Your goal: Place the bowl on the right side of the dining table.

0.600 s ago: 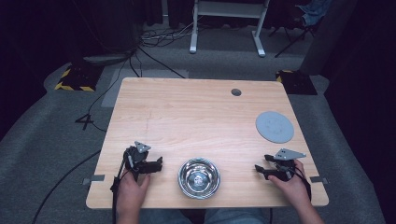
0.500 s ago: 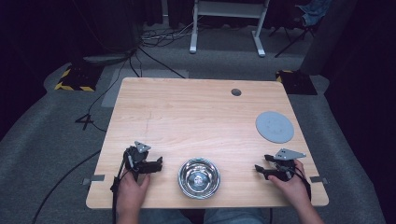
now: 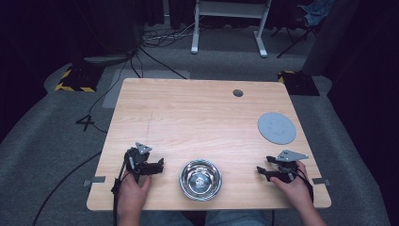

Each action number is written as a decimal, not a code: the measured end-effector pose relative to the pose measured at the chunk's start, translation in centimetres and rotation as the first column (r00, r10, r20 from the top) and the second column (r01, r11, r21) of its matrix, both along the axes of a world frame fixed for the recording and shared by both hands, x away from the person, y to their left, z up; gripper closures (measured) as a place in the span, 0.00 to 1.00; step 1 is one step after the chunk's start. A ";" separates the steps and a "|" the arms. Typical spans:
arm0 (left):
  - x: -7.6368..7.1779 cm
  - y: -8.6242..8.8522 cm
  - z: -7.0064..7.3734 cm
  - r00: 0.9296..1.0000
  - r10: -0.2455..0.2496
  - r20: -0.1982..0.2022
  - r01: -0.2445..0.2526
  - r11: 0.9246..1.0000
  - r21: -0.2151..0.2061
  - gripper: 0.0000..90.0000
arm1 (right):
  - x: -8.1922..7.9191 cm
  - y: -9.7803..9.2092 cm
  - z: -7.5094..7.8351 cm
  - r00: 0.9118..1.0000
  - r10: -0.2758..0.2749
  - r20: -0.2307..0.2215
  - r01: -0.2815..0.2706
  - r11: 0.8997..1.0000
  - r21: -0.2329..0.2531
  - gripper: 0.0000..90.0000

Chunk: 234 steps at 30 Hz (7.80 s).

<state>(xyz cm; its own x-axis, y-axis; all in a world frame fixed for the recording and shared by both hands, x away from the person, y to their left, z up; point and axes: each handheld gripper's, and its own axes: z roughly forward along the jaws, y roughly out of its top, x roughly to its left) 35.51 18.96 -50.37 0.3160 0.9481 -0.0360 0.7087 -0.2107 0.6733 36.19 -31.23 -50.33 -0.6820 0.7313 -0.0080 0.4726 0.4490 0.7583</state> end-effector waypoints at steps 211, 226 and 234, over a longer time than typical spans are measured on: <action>0.0 0.0 0.0 1.000 0.000 -0.001 0.000 1.000 -0.001 0.09 | 16.3 1.6 15.9 0.964 -0.209 -0.166 0.224 0.971 0.078 0.97; 0.0 0.0 0.0 1.000 0.000 -0.001 0.000 1.000 -0.001 0.09 | 17.7 -3.0 15.5 0.922 -0.337 -0.191 0.360 0.927 0.104 0.97; 0.0 0.0 0.0 1.000 0.000 -0.001 0.000 1.000 -0.002 0.09 | 18.0 -5.3 15.1 0.894 -0.398 -0.206 0.426 0.898 0.113 0.97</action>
